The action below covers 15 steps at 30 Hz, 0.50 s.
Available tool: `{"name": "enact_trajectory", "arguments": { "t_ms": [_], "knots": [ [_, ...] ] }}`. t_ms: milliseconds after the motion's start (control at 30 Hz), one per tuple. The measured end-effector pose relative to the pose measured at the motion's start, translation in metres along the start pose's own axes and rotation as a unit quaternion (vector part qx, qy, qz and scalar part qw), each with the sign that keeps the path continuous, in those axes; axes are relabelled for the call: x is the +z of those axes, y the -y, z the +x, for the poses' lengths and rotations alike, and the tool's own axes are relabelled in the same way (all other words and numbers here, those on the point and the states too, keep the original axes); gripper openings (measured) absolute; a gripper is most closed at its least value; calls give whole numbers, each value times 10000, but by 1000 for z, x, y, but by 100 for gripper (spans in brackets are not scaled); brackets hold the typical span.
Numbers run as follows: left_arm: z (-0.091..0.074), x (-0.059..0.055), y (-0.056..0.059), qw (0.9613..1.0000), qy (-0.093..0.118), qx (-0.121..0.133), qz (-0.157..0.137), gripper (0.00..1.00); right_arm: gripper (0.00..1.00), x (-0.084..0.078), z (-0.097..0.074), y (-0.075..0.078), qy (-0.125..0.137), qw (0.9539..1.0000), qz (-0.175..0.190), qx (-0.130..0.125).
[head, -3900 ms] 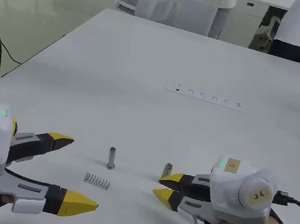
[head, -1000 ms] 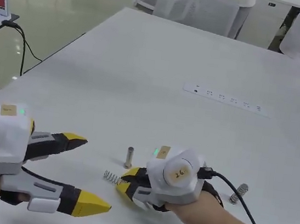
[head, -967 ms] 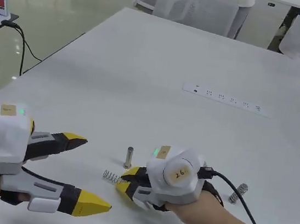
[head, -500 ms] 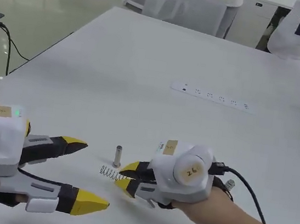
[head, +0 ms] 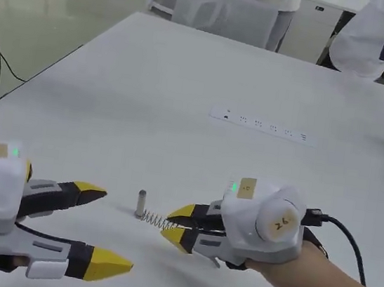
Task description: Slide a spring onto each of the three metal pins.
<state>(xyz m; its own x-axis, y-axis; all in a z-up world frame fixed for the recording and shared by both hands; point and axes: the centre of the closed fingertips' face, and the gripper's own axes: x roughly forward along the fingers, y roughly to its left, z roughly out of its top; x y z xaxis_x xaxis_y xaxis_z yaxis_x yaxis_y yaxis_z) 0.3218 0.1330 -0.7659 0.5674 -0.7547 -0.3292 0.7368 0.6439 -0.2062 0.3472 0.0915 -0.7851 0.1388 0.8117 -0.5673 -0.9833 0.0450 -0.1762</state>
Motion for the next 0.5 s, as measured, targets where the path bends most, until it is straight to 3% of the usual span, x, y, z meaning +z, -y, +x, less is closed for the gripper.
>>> {"name": "enact_trajectory", "arguments": {
  "t_ms": [500],
  "knots": [
    [12,1,8,9995,-129,-250,134,66,8,-15,-23,-13,-142,9996,-222,47]
  ]
}}
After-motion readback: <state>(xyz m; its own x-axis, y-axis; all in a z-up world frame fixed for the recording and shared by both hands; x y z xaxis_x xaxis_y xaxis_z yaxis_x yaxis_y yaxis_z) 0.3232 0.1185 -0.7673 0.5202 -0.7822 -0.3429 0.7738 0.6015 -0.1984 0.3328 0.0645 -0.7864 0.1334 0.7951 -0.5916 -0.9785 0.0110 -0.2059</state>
